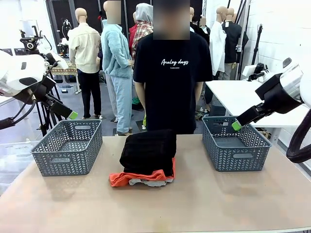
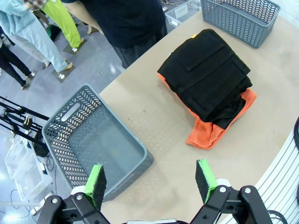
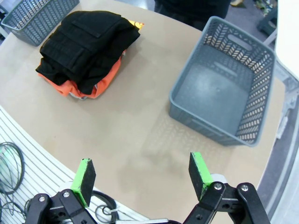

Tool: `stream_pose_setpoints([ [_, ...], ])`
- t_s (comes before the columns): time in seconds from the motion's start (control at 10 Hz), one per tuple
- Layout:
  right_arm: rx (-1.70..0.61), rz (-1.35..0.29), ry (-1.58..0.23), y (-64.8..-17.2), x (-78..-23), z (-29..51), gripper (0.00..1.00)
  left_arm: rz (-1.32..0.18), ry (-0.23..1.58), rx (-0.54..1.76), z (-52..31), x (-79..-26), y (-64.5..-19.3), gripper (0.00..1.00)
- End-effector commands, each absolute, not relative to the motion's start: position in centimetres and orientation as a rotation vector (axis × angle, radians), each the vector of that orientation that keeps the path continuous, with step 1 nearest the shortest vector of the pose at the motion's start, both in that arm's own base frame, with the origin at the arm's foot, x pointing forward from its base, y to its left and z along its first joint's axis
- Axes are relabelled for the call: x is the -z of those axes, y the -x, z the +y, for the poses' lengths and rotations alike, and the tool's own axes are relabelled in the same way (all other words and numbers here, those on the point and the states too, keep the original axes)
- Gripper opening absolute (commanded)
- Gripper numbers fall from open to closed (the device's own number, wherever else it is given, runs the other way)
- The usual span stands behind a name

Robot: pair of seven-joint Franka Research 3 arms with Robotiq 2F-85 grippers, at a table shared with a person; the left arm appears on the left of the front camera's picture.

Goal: Sort the tops and bottoms.
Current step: Lift clothes from the center of the table with your left hand.

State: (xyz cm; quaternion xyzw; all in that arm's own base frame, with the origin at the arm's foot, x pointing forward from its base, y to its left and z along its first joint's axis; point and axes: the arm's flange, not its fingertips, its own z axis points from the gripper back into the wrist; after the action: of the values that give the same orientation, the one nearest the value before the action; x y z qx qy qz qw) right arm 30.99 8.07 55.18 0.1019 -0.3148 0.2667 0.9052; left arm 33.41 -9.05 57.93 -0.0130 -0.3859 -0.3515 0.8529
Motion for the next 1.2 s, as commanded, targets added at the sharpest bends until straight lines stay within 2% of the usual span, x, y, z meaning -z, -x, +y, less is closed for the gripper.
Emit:
stream_pose_setpoints([
  [0.0, -0.55, -0.662, -0.234, -31.1, -55.3, 8.2, 1.0, -0.811, 0.022, 0.744, -8.9, -58.0, -33.3, 1.0],
  [0.2, -0.55, -0.662, -0.234, -31.1, -55.3, 8.2, 1.0, -0.812, 0.027, 0.74, -9.0, -57.9, -33.4, 1.0],
  [0.5, -0.55, -0.662, -0.234, -31.1, -55.3, 8.2, 1.0, -0.752, 0.028, 0.784, -16.0, -58.6, -38.2, 1.0],
  [0.6, -0.55, -0.662, -0.234, -31.1, -55.3, 8.2, 1.0, -0.715, -0.039, 0.768, -19.2, -58.0, -40.7, 1.0],
  [0.9, -0.55, -0.662, -0.234, -31.1, -55.3, 8.2, 1.0, -0.551, -0.008, 0.737, -24.9, -53.8, -46.7, 1.0],
  [1.1, -0.55, -0.662, -0.234, -31.1, -55.3, 8.2, 1.0, -0.523, -0.055, 0.714, -24.2, -53.1, -47.0, 1.0],
])
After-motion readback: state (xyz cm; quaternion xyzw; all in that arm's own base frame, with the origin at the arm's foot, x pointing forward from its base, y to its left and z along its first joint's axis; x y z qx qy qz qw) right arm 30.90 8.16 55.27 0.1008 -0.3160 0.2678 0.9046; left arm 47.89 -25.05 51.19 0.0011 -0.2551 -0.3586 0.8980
